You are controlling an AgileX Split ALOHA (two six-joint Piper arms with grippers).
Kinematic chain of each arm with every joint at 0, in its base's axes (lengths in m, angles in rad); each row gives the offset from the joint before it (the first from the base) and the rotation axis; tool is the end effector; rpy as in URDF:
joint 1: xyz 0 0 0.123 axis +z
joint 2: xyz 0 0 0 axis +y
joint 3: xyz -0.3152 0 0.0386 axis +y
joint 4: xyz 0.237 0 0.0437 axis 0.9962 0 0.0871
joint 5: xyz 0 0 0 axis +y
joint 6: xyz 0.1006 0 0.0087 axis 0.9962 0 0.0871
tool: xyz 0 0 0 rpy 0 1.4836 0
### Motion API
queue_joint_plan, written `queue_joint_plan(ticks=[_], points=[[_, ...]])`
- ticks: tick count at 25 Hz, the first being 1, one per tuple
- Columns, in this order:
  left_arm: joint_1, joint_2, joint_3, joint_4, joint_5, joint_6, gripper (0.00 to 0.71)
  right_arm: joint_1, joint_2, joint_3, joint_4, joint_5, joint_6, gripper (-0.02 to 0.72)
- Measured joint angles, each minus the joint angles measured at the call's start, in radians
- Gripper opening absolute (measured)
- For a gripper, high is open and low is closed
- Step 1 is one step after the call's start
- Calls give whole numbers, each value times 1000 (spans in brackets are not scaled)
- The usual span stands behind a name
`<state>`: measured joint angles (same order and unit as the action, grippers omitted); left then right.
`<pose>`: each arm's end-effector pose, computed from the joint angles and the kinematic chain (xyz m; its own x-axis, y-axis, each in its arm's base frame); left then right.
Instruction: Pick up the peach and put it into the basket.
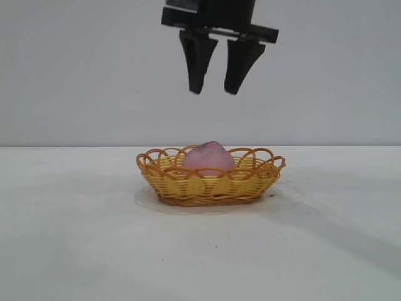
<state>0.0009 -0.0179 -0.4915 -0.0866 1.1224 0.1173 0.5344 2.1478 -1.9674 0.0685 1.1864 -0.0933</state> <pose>-0.0431 -0.0079 0.2592 -0.4937 0.0789 -0.8660 0.1062 0.9939 0.0300 0.4048 0.2470 0.2700 -0.7869 -0.5440 -0.2913 -0.5785 0.8147 0.0412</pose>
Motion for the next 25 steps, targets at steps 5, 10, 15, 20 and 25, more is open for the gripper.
queue_joint_plan(ticks=[5, 10, 15, 20, 25], points=[[0, 0, 0, 0, 0, 0, 287, -120, 0, -16, -11, 42, 0, 405], [0, 0, 0, 0, 0, 0, 287, -264, 0, -16, -72, 49, 17, 405], [0, 0, 0, 0, 0, 0, 287, -394, 0, -16, -90, 49, 32, 405], [0, 0, 0, 0, 0, 0, 287, -490, 0, -16, -66, 49, 32, 405], [0, 0, 0, 0, 0, 0, 287, -519, -32, 12, -26, 51, 32, 405]])
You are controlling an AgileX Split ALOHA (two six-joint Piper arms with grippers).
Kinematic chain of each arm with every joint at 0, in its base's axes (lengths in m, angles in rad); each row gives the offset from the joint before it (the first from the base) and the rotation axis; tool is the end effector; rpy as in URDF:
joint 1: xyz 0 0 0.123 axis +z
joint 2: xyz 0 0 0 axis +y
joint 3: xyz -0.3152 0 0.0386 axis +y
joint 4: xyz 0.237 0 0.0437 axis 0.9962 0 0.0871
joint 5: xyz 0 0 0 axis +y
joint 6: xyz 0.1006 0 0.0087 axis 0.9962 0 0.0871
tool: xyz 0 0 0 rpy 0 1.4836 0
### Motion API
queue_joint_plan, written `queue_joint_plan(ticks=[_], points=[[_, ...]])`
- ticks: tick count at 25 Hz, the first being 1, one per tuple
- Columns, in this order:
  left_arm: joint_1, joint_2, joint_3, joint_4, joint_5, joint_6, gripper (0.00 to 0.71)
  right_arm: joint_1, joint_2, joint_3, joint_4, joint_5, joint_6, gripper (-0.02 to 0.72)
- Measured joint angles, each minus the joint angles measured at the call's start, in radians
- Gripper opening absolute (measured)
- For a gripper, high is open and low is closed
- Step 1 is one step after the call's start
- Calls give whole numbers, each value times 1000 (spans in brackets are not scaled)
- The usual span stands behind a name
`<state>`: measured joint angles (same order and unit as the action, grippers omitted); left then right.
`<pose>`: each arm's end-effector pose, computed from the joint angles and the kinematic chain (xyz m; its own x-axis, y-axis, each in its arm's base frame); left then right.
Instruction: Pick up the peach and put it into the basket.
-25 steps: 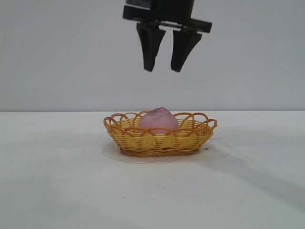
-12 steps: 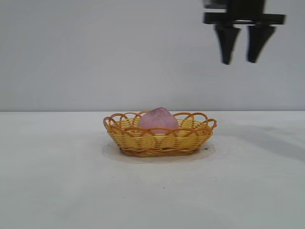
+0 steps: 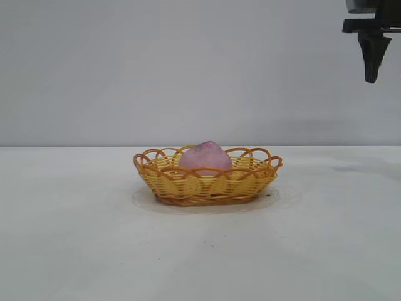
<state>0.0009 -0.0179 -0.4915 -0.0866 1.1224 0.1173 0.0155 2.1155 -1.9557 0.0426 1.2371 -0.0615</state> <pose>-0.0431 -0.0079 0.2592 -0.4937 0.0789 -0.8660 0.1062 0.9939 0.0300 0.4631 0.0112 0.2805 -0.9636 -0.0624 -0.2600 -0.0718 0.9971 0.0265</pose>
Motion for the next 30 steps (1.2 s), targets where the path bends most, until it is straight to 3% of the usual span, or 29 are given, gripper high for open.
queue_joint_plan(ticks=[14, 30], points=[[0, 0, 0, 0, 0, 0, 287, 0, -582, 508, 5, 4, 3, 405], [0, 0, 0, 0, 0, 0, 287, 0, -1411, 1191, 5, -13, 84, 405]])
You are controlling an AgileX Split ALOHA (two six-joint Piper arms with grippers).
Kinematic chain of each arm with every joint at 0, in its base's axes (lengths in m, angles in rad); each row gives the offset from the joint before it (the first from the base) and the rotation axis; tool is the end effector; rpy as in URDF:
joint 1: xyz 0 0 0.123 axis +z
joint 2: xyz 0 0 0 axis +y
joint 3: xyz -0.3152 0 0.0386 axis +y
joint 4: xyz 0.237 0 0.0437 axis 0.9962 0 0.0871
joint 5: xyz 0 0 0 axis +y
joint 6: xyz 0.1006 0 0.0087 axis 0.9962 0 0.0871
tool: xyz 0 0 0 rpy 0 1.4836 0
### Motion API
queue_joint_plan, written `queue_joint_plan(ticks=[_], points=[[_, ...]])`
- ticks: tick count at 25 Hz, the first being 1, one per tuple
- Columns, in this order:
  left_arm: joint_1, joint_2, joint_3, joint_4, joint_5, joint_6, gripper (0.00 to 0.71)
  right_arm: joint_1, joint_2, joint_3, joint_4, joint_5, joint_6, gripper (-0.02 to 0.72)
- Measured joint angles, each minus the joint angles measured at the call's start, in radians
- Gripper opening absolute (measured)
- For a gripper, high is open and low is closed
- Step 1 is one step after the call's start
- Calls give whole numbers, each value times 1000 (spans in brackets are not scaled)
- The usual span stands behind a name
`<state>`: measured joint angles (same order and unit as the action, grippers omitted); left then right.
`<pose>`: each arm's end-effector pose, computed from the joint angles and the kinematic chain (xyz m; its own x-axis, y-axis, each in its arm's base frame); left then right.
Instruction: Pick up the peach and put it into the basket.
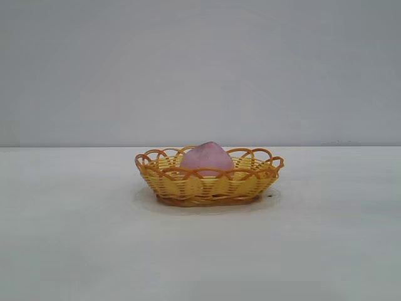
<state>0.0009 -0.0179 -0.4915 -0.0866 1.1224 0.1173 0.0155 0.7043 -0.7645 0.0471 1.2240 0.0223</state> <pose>-0.0431 -0.0079 0.2592 -0.4937 0.0789 -0.8660 0.1062 0.9939 0.0300 0.0665 0.0055 0.3256 -0.8808 0.0246 -0.4728 -0.0028 0.9984 0.0571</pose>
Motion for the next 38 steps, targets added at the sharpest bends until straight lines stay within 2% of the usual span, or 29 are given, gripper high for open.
queue_joint_plan(ticks=[8, 14, 18, 38], points=[[0, 0, 0, 0, 0, 0, 287, 0, -367, 229, 0, -20, 11, 405], [0, 0, 0, 0, 0, 0, 287, 0, -578, 260, 0, -76, 11, 405], [0, 0, 0, 0, 0, 0, 287, 0, -691, 273, 0, -81, 11, 405], [0, -1, 0, 0, -2, 0, 287, 0, -721, 275, -4, -81, 11, 405]])
